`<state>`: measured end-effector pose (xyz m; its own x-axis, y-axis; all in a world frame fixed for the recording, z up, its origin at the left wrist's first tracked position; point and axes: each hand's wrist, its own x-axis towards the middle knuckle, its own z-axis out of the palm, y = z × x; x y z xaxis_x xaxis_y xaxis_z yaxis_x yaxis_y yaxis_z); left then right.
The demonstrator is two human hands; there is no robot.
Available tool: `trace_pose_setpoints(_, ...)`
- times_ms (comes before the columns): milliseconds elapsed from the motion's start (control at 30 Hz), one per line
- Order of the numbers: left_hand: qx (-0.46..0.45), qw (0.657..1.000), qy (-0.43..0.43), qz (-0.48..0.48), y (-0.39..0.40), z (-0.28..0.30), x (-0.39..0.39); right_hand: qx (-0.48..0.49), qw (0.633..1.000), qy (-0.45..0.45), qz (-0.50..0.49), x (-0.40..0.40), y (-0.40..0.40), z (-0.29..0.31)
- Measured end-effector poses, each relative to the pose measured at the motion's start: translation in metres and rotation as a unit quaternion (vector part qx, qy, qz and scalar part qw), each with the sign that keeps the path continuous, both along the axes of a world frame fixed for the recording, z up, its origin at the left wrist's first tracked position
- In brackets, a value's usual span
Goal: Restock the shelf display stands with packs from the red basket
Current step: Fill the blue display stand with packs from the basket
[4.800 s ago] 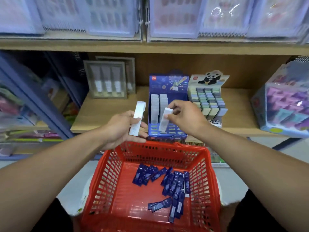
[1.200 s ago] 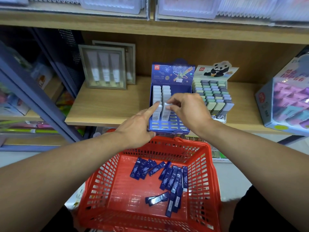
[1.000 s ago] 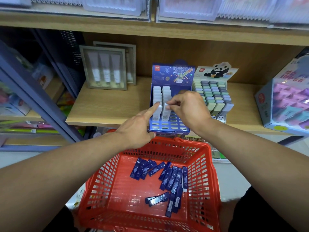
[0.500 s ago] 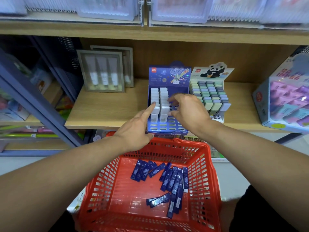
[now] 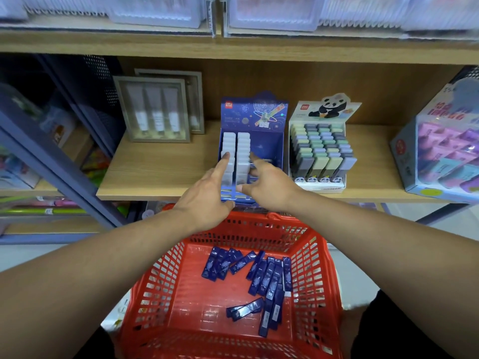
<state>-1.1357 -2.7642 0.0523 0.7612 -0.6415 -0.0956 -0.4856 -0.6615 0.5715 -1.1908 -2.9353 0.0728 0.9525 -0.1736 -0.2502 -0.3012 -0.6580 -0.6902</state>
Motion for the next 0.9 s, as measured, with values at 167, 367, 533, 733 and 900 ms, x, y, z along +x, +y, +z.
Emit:
trace_pose_setpoints(167, -0.004, 1.000, 0.008, 0.014, 0.006, -0.001, 0.002, -0.047, 0.998, 0.005, 0.034, 0.009, 0.003, 0.000)
trace_pose_setpoints(367, -0.009, 0.999, 0.014, 0.028, 0.006, 0.006, 0.001, -0.118, 0.992, -0.011, 0.054, 0.002, -0.004, 0.000)
trace_pose_setpoints(533, 0.009, 1.000, 0.016, 0.015, 0.004, 0.007, 0.002, -0.248, 0.962, -0.037, 0.103, -0.005, -0.006, 0.010)
trace_pose_setpoints(733, -0.102, 0.978, -0.122, 0.132, 0.000, 0.033, -0.011, -0.244, 0.966, -0.079, 0.032, -0.012, -0.029, 0.030)
trace_pose_setpoints(900, -0.072, 0.995, -0.017, -0.070, -0.001, 0.029, -0.042, -0.237, 0.938, 0.137, 0.215, -0.041, -0.033, -0.004)
